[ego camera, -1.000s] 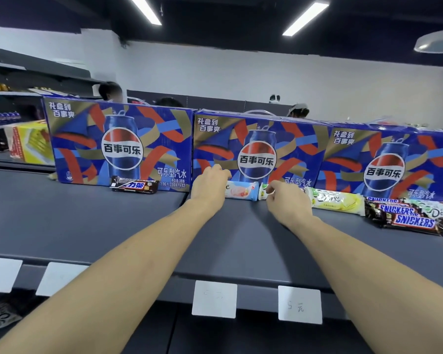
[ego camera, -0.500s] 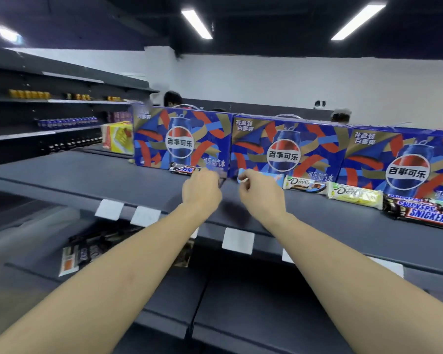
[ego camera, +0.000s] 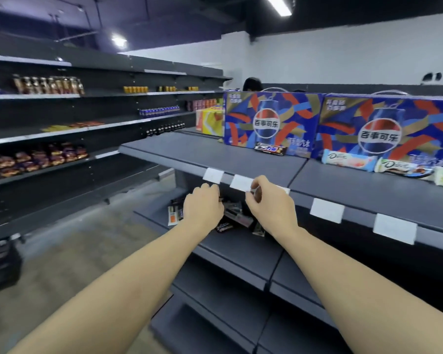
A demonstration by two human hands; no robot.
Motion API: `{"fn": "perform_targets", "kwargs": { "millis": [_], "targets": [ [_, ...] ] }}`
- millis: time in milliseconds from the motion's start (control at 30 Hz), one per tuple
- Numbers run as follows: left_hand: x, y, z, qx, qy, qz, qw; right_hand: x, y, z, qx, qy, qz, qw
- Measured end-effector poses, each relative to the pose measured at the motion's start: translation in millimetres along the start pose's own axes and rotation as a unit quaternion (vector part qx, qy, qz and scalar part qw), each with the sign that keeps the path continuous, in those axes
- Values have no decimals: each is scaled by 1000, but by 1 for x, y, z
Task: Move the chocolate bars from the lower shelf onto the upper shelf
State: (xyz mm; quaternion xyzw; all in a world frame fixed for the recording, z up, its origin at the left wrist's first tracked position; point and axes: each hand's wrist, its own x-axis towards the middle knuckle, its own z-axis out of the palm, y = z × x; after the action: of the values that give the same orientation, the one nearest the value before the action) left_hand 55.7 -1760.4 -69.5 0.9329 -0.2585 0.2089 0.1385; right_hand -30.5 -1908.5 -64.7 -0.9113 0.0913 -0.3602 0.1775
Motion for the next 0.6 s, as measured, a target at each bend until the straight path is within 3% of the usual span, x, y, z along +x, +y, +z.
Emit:
{"fn": "perform_targets", "kwargs": {
  "millis": [233,400,600],
  "targets": [
    [-24,-77,38,3,-83,-39,996,-13,-13,80,11,-111,40,993],
    [-27,-137,75,-24,-137,-62,988,-18,-17,149,-31,-193,118,973],
    [-15,-188,108,-39,-164,-54,984,-21,-14,212,-47,-234,186,953]
  ]
}}
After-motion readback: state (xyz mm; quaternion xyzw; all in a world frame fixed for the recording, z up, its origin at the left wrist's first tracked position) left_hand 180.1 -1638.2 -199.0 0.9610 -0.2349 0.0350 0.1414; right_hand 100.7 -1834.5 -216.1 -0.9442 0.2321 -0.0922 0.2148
